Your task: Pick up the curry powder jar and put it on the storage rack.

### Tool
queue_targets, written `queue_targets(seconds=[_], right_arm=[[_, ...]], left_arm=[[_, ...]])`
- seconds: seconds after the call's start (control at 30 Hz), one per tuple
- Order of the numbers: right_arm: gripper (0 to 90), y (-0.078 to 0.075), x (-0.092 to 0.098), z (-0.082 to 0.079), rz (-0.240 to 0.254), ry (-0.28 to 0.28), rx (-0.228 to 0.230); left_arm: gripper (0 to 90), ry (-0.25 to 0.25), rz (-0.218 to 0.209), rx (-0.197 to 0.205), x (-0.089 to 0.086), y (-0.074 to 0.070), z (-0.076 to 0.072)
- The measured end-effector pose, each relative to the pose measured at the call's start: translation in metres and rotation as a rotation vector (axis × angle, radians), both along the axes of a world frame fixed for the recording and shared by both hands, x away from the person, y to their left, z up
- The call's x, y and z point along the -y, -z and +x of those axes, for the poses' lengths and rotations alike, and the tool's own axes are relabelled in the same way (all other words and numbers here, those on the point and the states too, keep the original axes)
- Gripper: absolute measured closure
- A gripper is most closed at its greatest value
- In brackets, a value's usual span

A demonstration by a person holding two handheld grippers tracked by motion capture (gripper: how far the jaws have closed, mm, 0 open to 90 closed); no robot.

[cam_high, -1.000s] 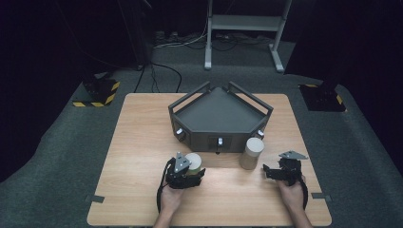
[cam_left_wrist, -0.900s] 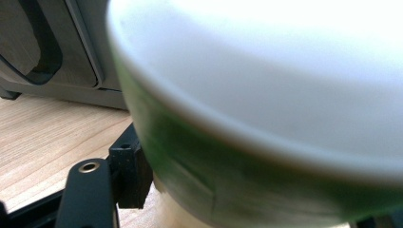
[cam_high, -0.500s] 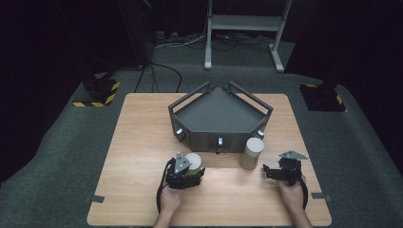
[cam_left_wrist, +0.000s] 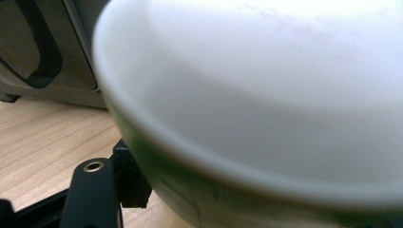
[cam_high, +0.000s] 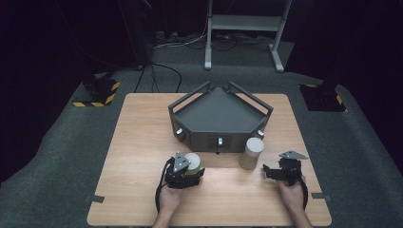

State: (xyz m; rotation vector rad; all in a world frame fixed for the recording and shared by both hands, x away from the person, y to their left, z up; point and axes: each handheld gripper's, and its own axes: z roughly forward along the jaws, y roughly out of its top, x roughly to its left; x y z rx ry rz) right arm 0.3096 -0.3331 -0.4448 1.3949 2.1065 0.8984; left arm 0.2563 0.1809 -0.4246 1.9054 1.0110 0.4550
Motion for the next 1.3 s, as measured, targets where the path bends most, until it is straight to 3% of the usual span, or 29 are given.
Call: queue_targets(seconds=[0.5,1.03,1.3], right_arm=[[7.3,0.0,0.0,0.0,0.0,0.0,0.0],[7.3,0.0,0.0,0.0,0.0,0.0,0.0],[7.3,0.0,0.0,0.0,0.0,0.0,0.0]], left_arm=[[33.2,0.024,-0.008,-0.014,0.001,-0.021,0.009],[33.3,0.067,-0.013,-0.031,0.0,-0.061,0.033],[33.4,0.063,-0.023,-0.042,-0.002,-0.085,0.045]])
